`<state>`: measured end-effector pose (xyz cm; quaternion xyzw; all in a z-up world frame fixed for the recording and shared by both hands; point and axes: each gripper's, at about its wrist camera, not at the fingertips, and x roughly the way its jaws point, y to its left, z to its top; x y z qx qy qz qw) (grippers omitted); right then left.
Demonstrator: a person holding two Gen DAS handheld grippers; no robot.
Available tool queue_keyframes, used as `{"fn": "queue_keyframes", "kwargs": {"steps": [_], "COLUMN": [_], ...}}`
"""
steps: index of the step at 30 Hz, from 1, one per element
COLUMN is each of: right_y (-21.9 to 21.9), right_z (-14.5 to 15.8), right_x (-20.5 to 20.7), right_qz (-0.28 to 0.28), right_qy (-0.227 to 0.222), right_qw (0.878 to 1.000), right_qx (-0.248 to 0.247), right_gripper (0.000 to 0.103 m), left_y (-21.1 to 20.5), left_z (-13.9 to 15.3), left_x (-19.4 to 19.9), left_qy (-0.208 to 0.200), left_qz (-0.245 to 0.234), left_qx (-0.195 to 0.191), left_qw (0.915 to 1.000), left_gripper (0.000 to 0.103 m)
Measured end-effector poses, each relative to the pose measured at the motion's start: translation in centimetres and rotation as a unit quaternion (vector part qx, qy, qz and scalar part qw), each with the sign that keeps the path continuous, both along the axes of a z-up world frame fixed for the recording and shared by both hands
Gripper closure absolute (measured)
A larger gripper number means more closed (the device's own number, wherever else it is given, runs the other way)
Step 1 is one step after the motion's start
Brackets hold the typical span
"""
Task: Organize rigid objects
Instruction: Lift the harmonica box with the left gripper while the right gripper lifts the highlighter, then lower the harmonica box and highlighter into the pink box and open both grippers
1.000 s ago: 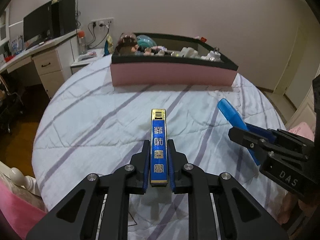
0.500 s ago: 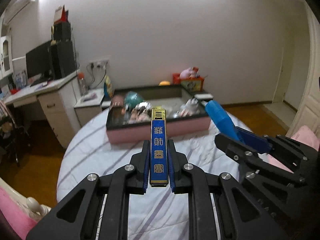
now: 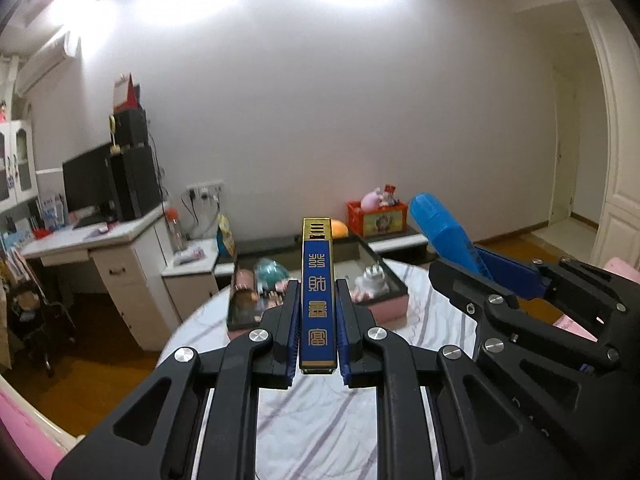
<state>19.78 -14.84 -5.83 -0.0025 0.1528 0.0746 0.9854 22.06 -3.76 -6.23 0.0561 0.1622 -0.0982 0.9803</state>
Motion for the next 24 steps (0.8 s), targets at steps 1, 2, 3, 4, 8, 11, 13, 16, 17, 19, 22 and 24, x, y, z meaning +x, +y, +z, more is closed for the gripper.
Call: {"fn": "queue_keyframes", "kwargs": {"steps": [1,2,3,4,8,11,13,16,17,19,22,24], "right_y": [0.1,0.1,0.2,0.2,0.3,0.4,0.5,0.5,0.5,0.5,0.4,0.5], "right_z": [0.3,0.6,0.9,1.1,2.0,2.4,2.6,2.8,2.9,3.0,3.0,2.7], "right_x": [0.0,-0.1,-0.1,-0.1,0.0,0.7,1.3,2.8,3.3,4.4,7.3,9.5], "right_qz": [0.001,0.001,-0.002,-0.001,0.001,0.001,0.002,0.003,0.004,0.005,0.003,0.003], "right_qy": [-0.003,-0.010,-0.015,-0.018,-0.035,-0.039,-0.044,-0.048,-0.048,-0.051,-0.046,-0.039], "right_qw": [1.000,1.000,1.000,1.000,0.999,0.999,0.999,0.999,0.999,0.999,0.999,0.999], "right_qx": [-0.001,-0.003,-0.006,-0.007,-0.005,-0.007,-0.006,-0.010,-0.011,-0.011,-0.016,-0.019], "right_gripper": [0.076,0.076,0.076,0.076,0.076,0.076,0.076,0.076,0.076,0.076,0.076,0.076], "left_y": [0.0,-0.1,-0.1,-0.1,-0.4,-0.5,-0.5,-0.8,-0.9,-1.2,-1.6,-1.9], "left_z": [0.4,0.7,1.0,1.3,2.2,2.5,2.7,2.9,3.0,3.0,2.6,2.1], "left_x": [-0.1,-0.1,-0.2,-0.4,-0.1,0.7,1.4,2.9,3.4,5.1,8.4,10.8], "left_qy": [-0.007,-0.012,-0.019,-0.025,-0.041,-0.047,-0.049,-0.055,-0.057,-0.058,-0.048,-0.040], "left_qz": [0.001,0.002,0.003,0.004,0.004,0.006,0.006,0.009,0.009,0.011,0.012,0.012], "left_qx": [0.003,0.004,0.004,0.005,0.010,0.015,0.017,0.023,0.024,0.028,0.038,0.046], "left_qw": [1.0000,0.9999,0.9998,0.9997,0.9991,0.9988,0.9986,0.9982,0.9981,0.9978,0.9980,0.9981], "left_gripper": [0.088,0.088,0.088,0.088,0.087,0.087,0.087,0.087,0.087,0.087,0.087,0.087]}}
